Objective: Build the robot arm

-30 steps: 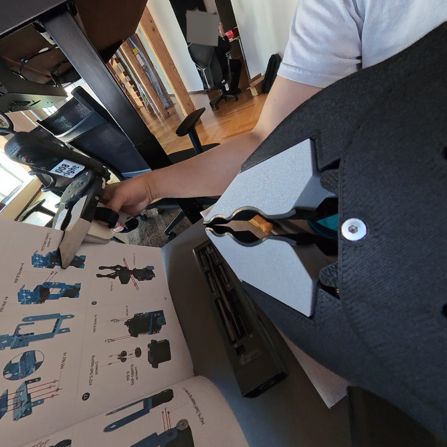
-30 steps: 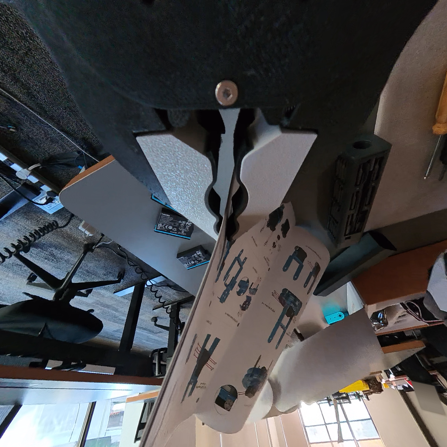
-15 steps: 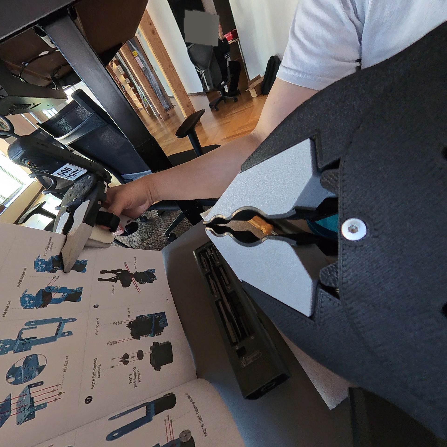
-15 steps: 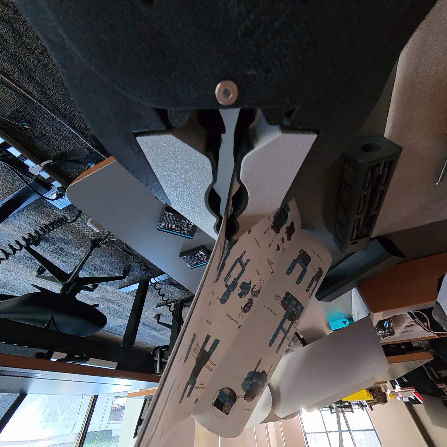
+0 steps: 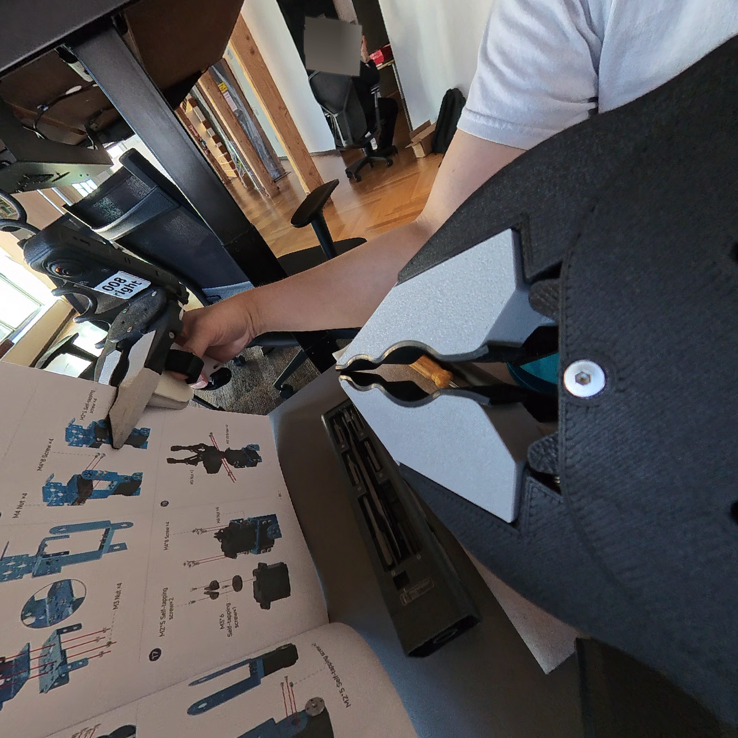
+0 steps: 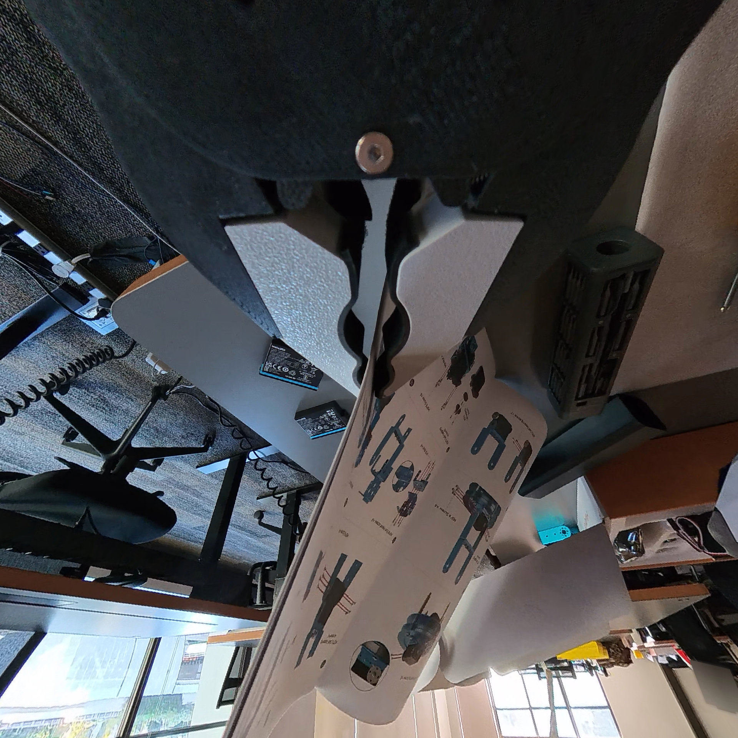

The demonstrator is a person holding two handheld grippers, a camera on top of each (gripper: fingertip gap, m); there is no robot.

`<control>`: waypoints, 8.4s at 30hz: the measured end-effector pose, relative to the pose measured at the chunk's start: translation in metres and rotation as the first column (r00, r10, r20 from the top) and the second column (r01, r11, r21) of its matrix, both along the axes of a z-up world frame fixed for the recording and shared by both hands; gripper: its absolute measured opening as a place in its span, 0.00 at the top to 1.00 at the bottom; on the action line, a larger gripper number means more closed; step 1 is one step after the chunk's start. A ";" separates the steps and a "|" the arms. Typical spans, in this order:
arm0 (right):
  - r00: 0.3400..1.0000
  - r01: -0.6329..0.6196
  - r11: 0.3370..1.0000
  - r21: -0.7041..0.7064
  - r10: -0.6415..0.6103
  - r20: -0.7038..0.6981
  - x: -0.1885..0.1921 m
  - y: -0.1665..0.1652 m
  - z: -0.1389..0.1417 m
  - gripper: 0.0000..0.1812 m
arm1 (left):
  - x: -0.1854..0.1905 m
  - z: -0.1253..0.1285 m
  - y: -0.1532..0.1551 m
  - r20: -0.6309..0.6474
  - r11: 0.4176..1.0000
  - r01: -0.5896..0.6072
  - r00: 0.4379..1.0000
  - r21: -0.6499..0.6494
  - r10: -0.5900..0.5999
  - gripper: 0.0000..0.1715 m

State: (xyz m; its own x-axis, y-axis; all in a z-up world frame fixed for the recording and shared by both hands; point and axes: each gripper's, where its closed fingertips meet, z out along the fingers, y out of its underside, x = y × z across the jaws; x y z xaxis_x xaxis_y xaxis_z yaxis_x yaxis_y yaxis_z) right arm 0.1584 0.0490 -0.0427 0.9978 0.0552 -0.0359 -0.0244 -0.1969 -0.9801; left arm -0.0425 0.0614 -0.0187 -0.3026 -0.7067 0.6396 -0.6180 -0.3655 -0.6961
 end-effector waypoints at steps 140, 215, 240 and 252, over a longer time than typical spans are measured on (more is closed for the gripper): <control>0.604 -0.111 0.969 -0.222 0.243 0.759 -0.353 -0.084 -0.001 0.83 | -0.179 -0.040 -0.044 -0.061 -0.060 0.030 0.785 0.998 -0.616 0.81; 0.025 0.034 0.999 -0.037 0.037 0.999 -0.369 -0.132 -0.038 0.83 | -0.168 -0.075 -0.091 0.013 -0.439 -0.565 0.623 0.698 -0.782 0.78; 0.217 0.104 0.994 -0.029 0.006 0.976 -0.371 -0.152 -0.035 0.74 | -0.185 -0.057 -0.076 0.106 -0.369 -0.485 0.706 0.793 -0.701 0.61; 1.000 0.006 0.979 0.206 -0.005 -0.003 -0.356 -0.158 0.045 0.86 | -0.210 -0.002 -0.099 0.387 0.573 -0.133 0.854 0.809 -0.348 0.79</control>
State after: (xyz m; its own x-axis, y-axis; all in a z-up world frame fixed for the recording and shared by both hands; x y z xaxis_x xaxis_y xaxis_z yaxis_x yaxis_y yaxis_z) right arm -0.1977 -0.1095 0.0023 0.9980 0.0564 -0.0272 -0.0278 0.0092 -0.9996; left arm -0.2529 -0.0379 -0.0206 -0.4861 -0.7744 -0.4050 -0.1295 0.5221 -0.8430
